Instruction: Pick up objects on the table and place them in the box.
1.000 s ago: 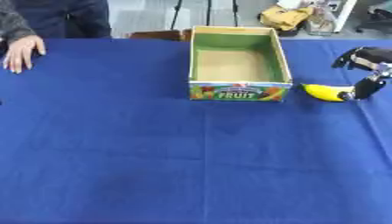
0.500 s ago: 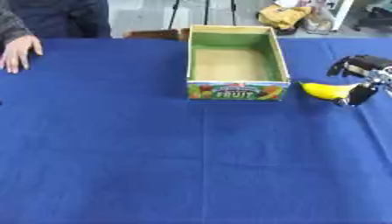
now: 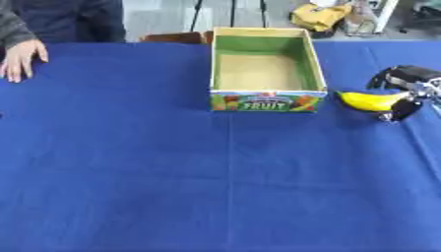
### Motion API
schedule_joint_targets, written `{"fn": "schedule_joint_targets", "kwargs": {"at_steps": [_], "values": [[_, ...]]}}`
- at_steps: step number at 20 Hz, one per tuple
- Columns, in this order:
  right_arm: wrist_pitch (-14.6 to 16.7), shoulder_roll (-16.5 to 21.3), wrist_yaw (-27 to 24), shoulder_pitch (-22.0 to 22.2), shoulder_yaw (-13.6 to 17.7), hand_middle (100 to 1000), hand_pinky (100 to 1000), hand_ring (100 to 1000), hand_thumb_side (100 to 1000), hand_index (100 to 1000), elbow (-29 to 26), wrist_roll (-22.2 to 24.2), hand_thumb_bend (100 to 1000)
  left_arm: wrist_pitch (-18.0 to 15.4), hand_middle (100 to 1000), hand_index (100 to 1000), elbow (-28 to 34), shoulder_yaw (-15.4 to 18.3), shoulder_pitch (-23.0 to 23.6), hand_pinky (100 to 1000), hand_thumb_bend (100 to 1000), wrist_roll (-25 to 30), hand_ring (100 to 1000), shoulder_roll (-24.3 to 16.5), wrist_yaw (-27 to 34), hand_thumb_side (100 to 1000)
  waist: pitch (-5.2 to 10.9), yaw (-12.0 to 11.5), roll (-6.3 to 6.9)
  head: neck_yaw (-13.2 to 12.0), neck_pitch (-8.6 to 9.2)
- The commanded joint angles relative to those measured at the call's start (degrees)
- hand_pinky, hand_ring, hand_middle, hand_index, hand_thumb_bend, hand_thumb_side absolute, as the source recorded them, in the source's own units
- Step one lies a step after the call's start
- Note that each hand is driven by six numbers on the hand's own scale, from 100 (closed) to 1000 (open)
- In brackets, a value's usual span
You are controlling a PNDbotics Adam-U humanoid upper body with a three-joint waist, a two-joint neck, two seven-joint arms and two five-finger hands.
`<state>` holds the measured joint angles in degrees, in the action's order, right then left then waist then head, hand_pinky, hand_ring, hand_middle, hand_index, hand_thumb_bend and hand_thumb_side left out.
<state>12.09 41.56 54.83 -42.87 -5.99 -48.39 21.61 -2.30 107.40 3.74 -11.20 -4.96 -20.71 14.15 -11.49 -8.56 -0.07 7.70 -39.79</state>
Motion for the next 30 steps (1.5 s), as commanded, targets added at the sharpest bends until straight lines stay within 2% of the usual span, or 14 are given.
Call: {"fn": "schedule_joint_targets", "kwargs": {"at_steps": [1,8,17,30], "values": [[0.0,1.4,0.3,-1.0,0.6,749,754,772,100,821,0.0,-0.3,403,-0.1,659,741,1.0,0.2,-0.8,610,510,0.2,697,-0.9,0.2,783,0.6,-0.2,0.19,0.3,-0.28],[0.2,2.1,0.1,0.0,0.6,732,754,770,100,811,-0.5,-0.4,387,0.0,659,741,1.1,0.1,-0.9,609,511,0.3,697,-0.9,0.3,783,0.42,-0.6,0.36,0.4,-0.42],[0.0,3.0,-1.1,1.4,0.4,647,752,756,100,755,-1.9,0.2,346,0.0,659,741,1.2,0.2,-1.1,610,512,0.3,697,-0.9,0.3,782,0.25,-0.5,0.24,0.2,-0.53],[0.3,3.3,-2.1,1.4,0.3,639,749,752,100,746,-3.1,-0.2,315,-0.1,660,741,1.1,0.2,-1.1,610,514,0.3,697,-1.0,0.2,780,0.72,0.1,-0.13,0.1,-0.52]]}}
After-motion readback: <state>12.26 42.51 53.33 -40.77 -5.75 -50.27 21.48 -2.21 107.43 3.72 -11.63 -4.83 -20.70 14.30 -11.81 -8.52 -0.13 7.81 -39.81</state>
